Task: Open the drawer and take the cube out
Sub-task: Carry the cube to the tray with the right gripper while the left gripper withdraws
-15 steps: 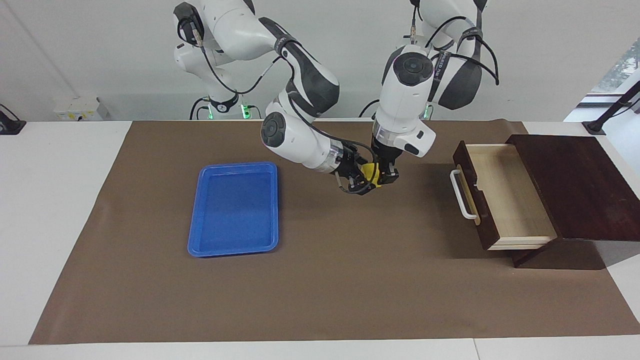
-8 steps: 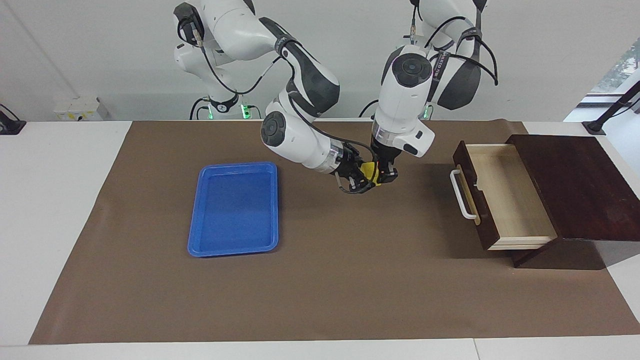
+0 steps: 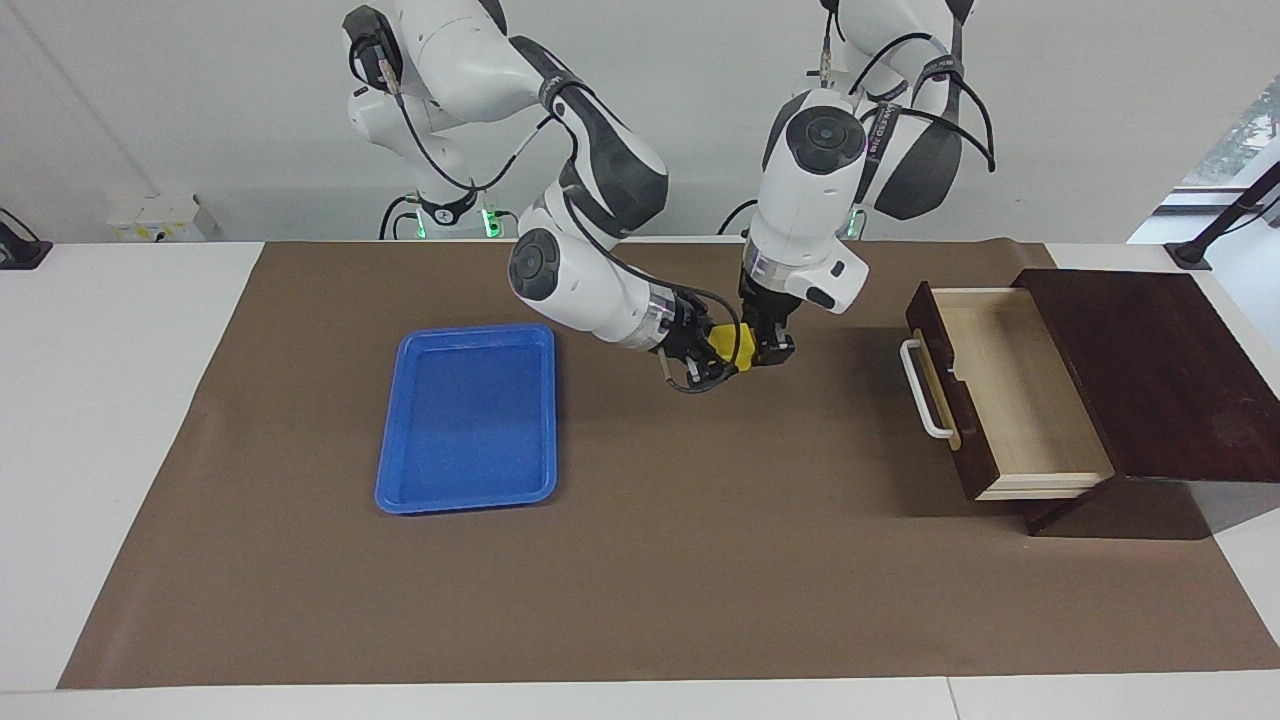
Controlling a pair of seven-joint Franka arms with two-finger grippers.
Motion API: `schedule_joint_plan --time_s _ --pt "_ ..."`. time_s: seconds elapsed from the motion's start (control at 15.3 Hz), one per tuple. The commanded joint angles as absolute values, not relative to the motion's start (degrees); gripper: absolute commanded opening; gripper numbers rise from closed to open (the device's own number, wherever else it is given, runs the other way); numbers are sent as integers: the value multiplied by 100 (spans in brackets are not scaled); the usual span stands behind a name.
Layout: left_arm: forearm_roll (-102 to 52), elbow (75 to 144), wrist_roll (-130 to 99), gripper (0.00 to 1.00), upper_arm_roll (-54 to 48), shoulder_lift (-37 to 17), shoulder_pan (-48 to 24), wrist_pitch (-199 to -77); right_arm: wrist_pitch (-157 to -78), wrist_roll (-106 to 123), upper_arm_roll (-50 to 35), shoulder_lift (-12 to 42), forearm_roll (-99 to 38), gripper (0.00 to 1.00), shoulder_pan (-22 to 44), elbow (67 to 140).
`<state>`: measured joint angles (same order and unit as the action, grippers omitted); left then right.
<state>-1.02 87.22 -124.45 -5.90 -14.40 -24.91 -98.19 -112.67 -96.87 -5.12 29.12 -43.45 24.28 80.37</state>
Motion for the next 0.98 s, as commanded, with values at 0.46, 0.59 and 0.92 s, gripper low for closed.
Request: schedule_joint_plan --time_s 0.46,0.59,0.92 --pt "780 9788 -11182 100 -510 -977 -2083 -10352 -10908 -9642 -545 2927 -4148 0 1514 7928" --pt "1097 10368 -10795 100 -510 -731 -1917 -10476 -10680 -9362 -536 2883 -4026 0 1267 7928" --pt "1897 11538 -10215 100 -510 -229 -1311 -11162 -9985 -8158 -501 2786 -3674 0 318 8234"
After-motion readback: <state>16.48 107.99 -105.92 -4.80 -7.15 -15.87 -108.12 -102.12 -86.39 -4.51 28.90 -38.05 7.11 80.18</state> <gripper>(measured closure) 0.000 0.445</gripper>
